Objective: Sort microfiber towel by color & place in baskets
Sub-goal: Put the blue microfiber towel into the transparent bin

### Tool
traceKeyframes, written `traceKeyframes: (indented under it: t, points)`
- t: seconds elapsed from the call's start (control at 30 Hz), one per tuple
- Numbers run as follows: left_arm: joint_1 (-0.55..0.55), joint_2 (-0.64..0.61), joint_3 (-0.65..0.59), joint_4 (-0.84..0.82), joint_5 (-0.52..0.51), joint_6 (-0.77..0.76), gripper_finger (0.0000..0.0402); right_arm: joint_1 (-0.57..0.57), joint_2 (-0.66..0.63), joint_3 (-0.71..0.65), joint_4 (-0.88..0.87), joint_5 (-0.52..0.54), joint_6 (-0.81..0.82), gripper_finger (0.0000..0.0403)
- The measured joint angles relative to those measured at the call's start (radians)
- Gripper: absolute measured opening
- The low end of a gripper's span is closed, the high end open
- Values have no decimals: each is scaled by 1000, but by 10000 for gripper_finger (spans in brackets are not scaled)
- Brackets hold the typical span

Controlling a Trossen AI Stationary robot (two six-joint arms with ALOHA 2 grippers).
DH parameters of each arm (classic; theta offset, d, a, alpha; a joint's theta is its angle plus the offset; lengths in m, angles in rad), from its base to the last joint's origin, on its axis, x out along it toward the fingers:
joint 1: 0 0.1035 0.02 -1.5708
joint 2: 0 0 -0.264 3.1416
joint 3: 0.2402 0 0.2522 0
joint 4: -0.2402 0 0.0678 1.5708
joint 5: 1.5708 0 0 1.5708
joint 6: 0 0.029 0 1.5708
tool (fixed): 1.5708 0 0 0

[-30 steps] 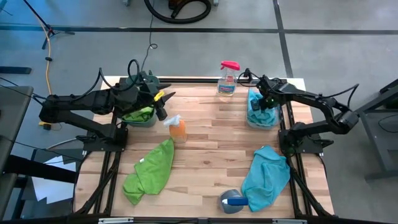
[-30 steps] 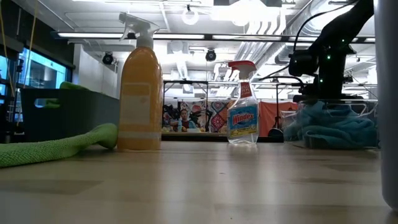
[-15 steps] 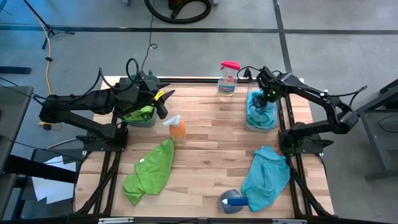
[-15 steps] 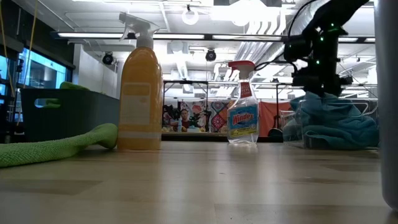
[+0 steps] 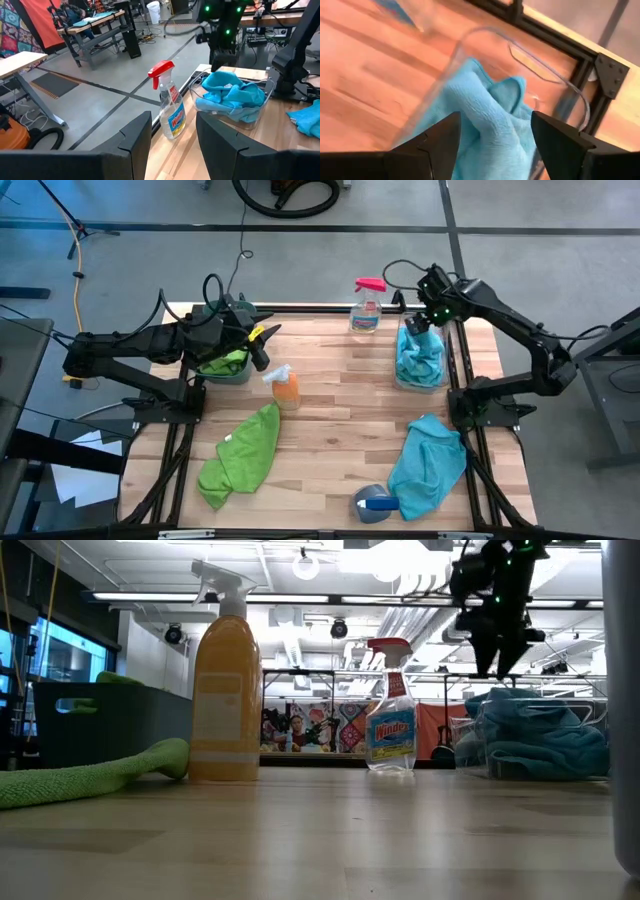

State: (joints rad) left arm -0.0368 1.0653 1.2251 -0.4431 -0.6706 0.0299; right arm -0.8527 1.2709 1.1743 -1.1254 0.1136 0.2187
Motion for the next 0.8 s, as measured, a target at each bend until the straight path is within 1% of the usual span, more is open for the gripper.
traceKeyframes:
  t: [0.1, 0.2, 0.27, 0.3, 0.4, 0.43, 0.47, 0.57, 0.7, 0.8]
  points:
    - [0, 0, 0, -1, 0, 0, 145, 28, -20, 8, 17, -34, 13, 235]
    - [1, 0, 0, -4, 0, 1, 145, 75, -53, -28, 42, -33, 33, 209]
    - [8, 0, 0, -6, 0, 7, 145, 102, -80, -75, 60, -9, 58, 168]
    - [12, 0, 0, -6, 0, 7, 145, 114, -96, -104, 70, 8, 74, 139]
    - [26, 0, 0, -5, 1, 8, 145, 137, -148, -212, 118, 70, 130, 36]
    - [32, 0, 0, -5, 1, 8, 145, 136, -164, -248, 136, 88, 146, 19]
    - [36, 0, 0, -5, 1, 8, 145, 132, -176, -280, 152, 103, 170, 17]
    - [48, 0, 0, -5, 5, 7, 145, 110, -197, -361, 209, 120, 209, 31]
    - [64, 0, 0, -4, 7, 7, 145, 78, -187, -456, 346, 135, 247, 7]
    - [75, 0, 0, -3, 7, 0, 145, 59, -155, -513, 471, 122, 279, 8]
